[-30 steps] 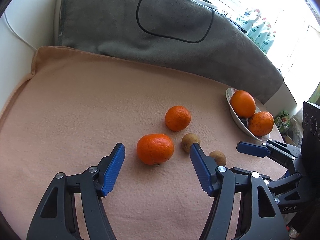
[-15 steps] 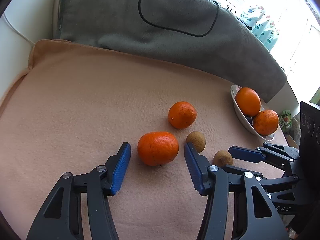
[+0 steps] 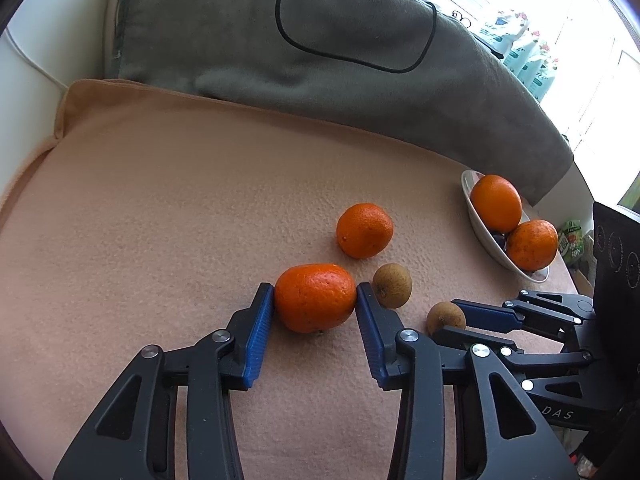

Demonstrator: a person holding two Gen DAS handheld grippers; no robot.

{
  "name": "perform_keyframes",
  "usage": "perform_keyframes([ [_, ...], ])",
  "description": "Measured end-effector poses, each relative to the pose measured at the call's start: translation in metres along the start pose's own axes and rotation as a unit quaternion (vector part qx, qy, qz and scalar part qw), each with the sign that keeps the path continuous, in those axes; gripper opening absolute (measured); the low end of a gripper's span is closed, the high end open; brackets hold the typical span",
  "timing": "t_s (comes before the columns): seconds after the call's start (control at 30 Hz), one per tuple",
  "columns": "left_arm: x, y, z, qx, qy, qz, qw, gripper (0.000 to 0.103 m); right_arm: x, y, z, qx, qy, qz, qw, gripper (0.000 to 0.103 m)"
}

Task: Organize fruits
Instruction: 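Close the right gripper on the brown longan while the left gripper grasps the tangerine, then lift the held longan and tangerine and carry both over the white plate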

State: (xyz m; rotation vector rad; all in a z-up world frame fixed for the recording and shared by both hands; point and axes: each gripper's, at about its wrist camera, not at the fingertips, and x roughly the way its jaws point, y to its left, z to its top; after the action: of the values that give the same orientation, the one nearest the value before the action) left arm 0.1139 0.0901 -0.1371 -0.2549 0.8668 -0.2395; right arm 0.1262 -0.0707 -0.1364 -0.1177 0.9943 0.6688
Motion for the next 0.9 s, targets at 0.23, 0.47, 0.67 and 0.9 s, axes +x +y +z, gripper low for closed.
perform_keyframes([
  [0.23, -0.002, -0.003, 0.000, 0.006, -0.005, 0.005, 1.0000, 0.039, 0.001, 0.001, -0.002, 0.001, -0.003, -0.001, 1.000, 0.028],
  [0.47, -0.009, -0.009, 0.000, 0.011, -0.016, 0.011, 0.9997, 0.039, -0.010, -0.003, -0.004, 0.011, -0.015, 0.002, 1.000, 0.028],
  [0.67, -0.015, -0.020, 0.002, 0.020, -0.025, 0.008, 0.9994, 0.039, -0.025, -0.006, -0.006, 0.016, -0.029, 0.001, 0.999, 0.028],
  [0.9, -0.023, -0.034, 0.006, 0.029, -0.038, -0.001, 0.9989, 0.039, -0.046, -0.011, -0.010, 0.024, -0.049, -0.003, 0.999, 0.028],
])
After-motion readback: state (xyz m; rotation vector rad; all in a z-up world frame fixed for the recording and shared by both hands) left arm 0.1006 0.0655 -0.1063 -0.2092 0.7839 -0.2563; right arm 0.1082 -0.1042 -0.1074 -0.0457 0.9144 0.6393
